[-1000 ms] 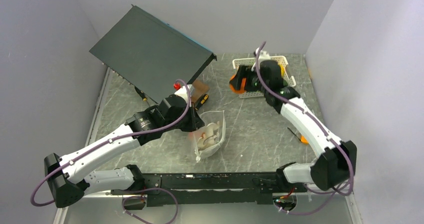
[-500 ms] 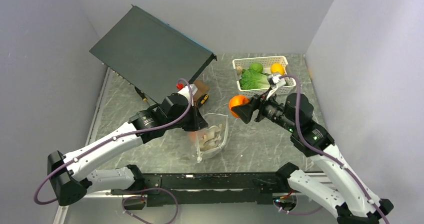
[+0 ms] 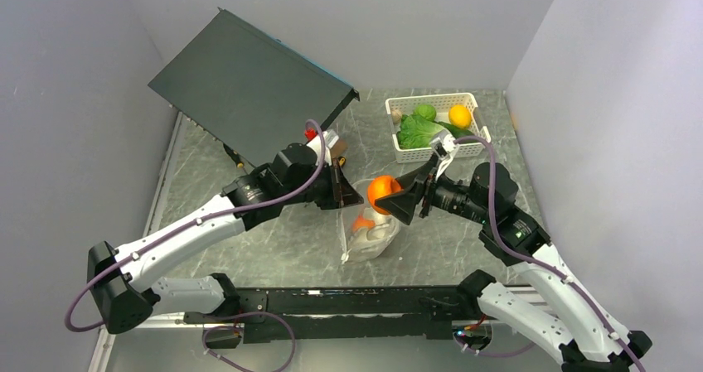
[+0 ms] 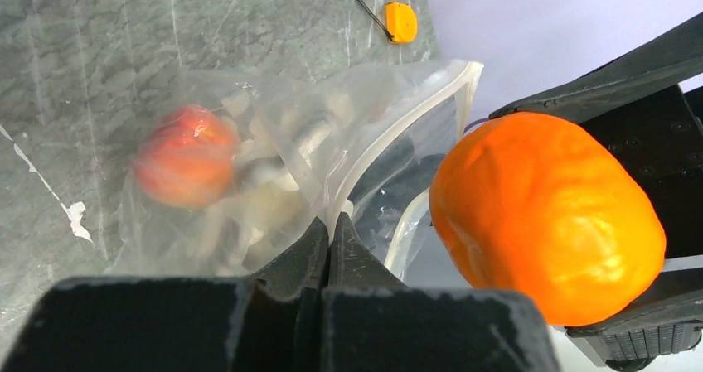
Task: Place the food in the zip-top bag and seal the zipper
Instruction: Place the fake fruit in the zipper food storage bag.
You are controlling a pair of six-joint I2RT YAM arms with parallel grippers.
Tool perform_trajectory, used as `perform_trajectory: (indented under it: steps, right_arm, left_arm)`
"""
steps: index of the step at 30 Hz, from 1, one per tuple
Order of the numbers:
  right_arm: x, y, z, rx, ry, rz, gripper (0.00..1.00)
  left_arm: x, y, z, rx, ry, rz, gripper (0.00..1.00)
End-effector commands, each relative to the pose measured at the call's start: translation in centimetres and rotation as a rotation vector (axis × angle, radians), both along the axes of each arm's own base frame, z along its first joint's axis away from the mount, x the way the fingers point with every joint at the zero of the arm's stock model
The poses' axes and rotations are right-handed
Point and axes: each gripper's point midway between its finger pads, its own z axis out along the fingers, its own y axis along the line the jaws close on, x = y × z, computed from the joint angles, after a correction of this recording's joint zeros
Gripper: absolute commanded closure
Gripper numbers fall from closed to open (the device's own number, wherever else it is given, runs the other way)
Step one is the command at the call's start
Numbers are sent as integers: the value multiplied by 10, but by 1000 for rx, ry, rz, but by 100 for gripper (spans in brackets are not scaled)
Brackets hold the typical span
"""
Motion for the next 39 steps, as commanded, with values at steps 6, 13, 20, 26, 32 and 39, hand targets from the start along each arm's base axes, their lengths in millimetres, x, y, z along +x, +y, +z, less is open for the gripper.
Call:
perform_trajectory:
  steps: [6,13,20,26,32,39]
  right_arm:
    - [-5,14,-8,-16,24,75,90]
    - [-5,25,-21,-61,49,74,90]
    - [2,32,-29,-64,53,16,89]
    - [1,49,-41,-92,61,31,74]
    - [5,56,-59,-159,57,-35,34]
    - [12,49,-70,-245,78,-166,2]
  left_arm:
    - [9,12,-34,30,26,67,100]
    - [9,21,-37,43,15,91,100]
    - [8,18,-27,18,6,81,100]
    - [8,15,-21,2,0,69,100]
    - [10,16,-21,0,-1,80,100]
    - [14,26,-29,-7,15,133,100]
